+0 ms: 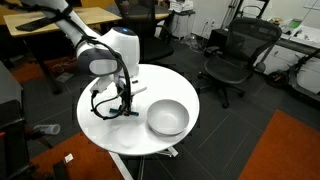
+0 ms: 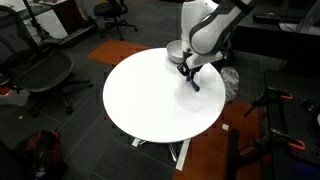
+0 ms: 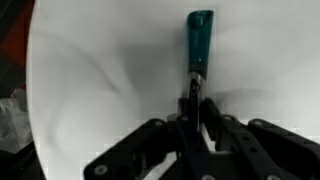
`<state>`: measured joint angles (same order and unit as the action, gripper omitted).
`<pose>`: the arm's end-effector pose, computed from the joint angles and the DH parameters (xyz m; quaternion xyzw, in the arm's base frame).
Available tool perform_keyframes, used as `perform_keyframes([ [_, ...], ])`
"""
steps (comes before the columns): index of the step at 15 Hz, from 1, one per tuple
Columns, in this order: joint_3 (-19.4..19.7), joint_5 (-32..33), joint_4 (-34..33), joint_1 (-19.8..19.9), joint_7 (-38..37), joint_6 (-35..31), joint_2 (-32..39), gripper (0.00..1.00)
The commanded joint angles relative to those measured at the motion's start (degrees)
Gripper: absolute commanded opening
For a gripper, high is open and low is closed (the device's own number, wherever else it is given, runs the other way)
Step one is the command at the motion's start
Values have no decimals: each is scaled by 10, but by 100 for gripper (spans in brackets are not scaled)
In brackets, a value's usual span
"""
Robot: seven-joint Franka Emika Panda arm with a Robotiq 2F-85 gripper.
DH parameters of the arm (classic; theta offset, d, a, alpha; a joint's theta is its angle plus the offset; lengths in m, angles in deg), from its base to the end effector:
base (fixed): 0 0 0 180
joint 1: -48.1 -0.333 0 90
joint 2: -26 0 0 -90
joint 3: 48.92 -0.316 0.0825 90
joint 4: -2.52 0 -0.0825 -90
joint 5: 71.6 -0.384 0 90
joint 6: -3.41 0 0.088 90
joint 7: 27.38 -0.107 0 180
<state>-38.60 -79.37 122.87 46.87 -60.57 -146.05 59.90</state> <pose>0.5583 -0.0956 0.1307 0.9142 -0.4033 -0.0301 0.0251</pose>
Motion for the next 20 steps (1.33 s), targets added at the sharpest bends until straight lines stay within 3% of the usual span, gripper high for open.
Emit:
perform_keyframes([
  [1, 11, 4, -12, -18, -21, 24, 0, 3],
  [7, 28, 47, 18, -71, -33, 10, -61, 5],
  [12, 76, 155, 4, -105, -90, 12, -118, 5],
  [16, 89, 213, -27, -81, -106, 8, -148, 5],
  [20, 87, 228, -82, -45, -96, 10, -132, 5],
])
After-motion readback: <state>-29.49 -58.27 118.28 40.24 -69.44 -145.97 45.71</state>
